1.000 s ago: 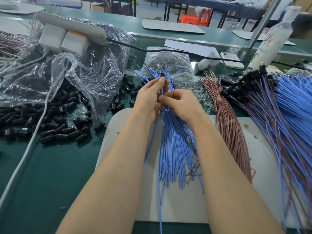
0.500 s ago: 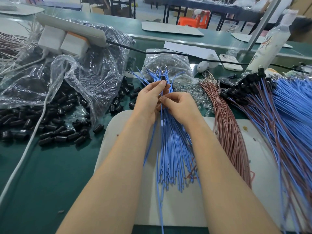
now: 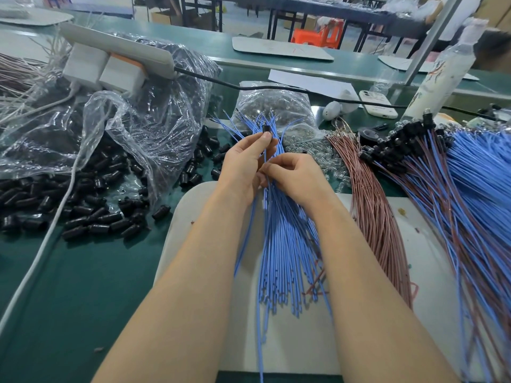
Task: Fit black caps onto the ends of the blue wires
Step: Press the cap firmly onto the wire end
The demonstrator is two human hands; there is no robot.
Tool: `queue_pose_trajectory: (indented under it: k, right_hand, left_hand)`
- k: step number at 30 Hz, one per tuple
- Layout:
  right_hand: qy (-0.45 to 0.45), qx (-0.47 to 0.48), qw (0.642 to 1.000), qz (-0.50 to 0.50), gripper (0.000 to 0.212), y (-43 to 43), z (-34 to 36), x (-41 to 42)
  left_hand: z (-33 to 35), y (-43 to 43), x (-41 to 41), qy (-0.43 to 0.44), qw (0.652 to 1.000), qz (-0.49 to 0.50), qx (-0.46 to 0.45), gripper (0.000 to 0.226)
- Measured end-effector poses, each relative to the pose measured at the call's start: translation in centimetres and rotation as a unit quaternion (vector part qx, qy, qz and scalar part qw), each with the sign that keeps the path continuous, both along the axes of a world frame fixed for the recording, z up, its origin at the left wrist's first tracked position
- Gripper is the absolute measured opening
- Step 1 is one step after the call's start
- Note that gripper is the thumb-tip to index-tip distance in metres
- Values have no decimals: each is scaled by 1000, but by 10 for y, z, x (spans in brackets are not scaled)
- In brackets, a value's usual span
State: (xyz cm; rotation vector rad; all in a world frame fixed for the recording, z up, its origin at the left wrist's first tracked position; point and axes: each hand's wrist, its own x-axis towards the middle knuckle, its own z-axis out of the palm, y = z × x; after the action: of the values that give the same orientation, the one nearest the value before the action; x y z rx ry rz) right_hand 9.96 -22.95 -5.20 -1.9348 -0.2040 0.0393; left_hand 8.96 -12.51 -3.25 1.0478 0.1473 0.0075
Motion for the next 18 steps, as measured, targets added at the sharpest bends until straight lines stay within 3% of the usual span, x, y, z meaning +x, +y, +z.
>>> queue_pose_trajectory:
  k: [8, 14, 18]
  right_hand:
    - [2, -63, 998, 26, 16, -3, 7, -4]
    - [33, -67, 996, 50, 14, -7, 10, -5]
    - [20, -36, 999, 14, 19, -3, 6, -3]
  left_hand:
    - [-1, 0, 1, 8, 1000, 15, -8, 15]
    - [-1, -1, -1, 5, 1000, 23, 1, 16]
    - [-1, -1, -1, -3, 1000, 19, 19, 18]
